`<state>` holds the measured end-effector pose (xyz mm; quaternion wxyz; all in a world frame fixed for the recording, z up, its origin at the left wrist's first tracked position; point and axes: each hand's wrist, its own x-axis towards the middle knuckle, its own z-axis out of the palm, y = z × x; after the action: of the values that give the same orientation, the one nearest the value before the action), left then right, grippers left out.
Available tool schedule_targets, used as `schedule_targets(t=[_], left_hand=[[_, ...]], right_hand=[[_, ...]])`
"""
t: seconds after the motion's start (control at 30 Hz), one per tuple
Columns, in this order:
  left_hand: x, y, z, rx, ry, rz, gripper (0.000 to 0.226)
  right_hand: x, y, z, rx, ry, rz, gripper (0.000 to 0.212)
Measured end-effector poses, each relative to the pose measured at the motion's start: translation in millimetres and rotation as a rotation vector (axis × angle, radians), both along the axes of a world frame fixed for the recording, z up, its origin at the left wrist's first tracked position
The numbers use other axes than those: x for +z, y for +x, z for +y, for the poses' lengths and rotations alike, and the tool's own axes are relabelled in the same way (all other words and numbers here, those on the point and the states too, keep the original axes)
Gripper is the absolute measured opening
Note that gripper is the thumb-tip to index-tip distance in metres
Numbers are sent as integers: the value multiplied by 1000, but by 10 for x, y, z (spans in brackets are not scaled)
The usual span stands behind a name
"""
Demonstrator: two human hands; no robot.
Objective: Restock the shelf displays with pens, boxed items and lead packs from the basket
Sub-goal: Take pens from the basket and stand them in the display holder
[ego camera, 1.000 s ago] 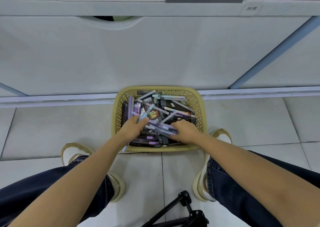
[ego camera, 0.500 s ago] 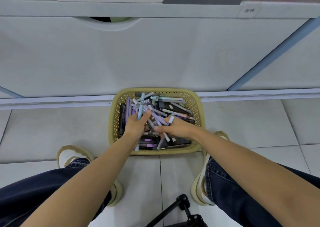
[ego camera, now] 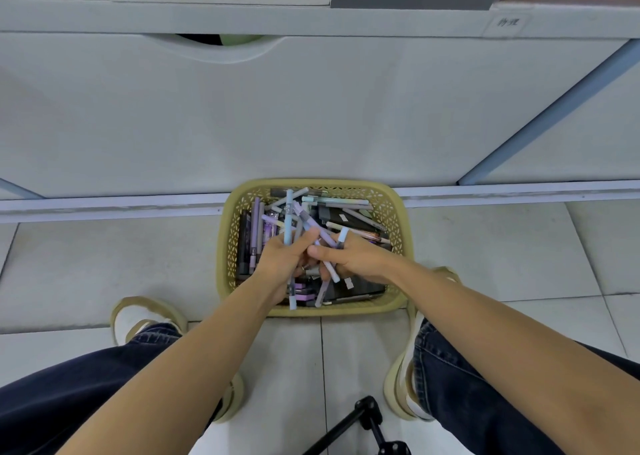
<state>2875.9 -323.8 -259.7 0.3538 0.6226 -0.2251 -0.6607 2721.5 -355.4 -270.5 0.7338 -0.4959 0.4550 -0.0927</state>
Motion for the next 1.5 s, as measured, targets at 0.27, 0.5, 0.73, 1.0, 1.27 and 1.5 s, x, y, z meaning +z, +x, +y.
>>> schedule_targets(t=[0.27, 0.5, 0.73, 1.0, 1.27, 1.5], left_hand=[[-135, 183, -48, -55, 82, -329, 30], [-83, 5, 61, -465, -135, -110, 29], [-41, 175, 22, -209, -125, -81, 29], [23, 254, -37, 75, -132, -42, 22], [80, 180, 1, 67, -176, 22, 21], [129, 270, -14, 75, -198, -41, 25]], right_hand=[[-10, -147, -123, -342, 44, -60, 33], [63, 32, -154, -451, 95, -26, 29], [106, -18, -214, -523, 138, -102, 37], [221, 22, -95, -332, -55, -30, 19], [264, 153, -18, -225, -163, -43, 15], [296, 225, -85, -197, -218, 9, 23]])
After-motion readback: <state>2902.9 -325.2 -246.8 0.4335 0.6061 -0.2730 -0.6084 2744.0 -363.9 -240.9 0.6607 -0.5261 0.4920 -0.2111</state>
